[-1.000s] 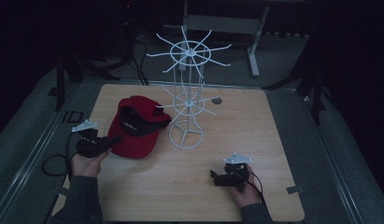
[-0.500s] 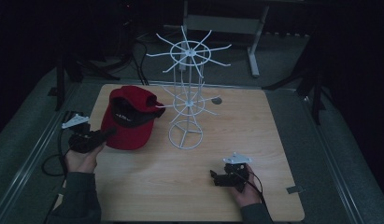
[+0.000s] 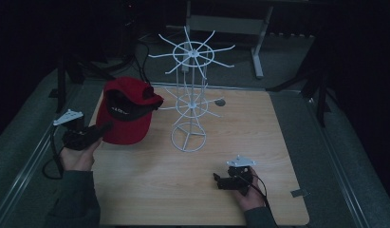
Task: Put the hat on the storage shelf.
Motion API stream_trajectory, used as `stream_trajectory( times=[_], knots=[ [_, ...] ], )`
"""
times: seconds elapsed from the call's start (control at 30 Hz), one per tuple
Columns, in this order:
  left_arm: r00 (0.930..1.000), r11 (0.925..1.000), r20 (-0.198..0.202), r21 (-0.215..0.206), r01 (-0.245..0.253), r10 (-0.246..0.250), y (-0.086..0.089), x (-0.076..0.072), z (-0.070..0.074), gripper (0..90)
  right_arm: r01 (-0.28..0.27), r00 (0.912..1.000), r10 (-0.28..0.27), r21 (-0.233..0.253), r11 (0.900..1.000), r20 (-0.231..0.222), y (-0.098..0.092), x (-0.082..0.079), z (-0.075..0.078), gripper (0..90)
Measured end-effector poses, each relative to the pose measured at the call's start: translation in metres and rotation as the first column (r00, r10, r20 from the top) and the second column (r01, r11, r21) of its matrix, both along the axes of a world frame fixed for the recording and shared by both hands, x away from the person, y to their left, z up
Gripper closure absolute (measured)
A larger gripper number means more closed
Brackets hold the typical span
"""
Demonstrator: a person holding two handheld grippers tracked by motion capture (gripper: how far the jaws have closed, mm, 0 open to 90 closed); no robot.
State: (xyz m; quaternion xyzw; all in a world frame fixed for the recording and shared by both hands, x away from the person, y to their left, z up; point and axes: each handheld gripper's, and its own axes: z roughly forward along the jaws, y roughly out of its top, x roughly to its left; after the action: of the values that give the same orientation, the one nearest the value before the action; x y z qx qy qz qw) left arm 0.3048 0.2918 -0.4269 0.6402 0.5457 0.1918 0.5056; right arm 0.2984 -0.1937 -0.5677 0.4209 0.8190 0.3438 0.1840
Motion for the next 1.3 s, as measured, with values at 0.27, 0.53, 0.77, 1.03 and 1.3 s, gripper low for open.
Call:
stream_trajectory(
  times=[0.27,0.53,0.77,1.03,1.3],
  knots=[
    [0.9996,0.9999,0.027,0.006,-0.010,0.009,-0.002,0.001,0.011,85.5,0.001,1.0000,-0.001,0.001,1.000,0.000,0.000,0.000,0.000,11.7],
    [0.9981,0.9997,0.059,0.010,-0.021,0.020,-0.001,0.002,0.023,85.5,0.000,1.0000,0.000,0.000,1.000,0.000,0.000,0.000,0.000,11.7],
    [0.9962,0.9994,0.080,0.003,-0.034,0.034,0.001,0.001,0.031,85.5,0.000,1.0000,0.000,0.000,1.000,0.000,0.000,0.000,0.000,11.7],
    [0.9941,0.9990,0.099,0.006,-0.045,0.044,0.002,0.001,0.038,85.5,0.001,1.0000,-0.001,0.001,1.000,0.000,0.000,0.000,0.000,11.7],
    [0.9918,0.9987,0.117,0.001,-0.051,0.051,0.002,0.002,0.046,85.5,0.000,1.0000,0.000,0.001,1.000,0.001,0.000,0.000,0.000,11.7]
  ],
)
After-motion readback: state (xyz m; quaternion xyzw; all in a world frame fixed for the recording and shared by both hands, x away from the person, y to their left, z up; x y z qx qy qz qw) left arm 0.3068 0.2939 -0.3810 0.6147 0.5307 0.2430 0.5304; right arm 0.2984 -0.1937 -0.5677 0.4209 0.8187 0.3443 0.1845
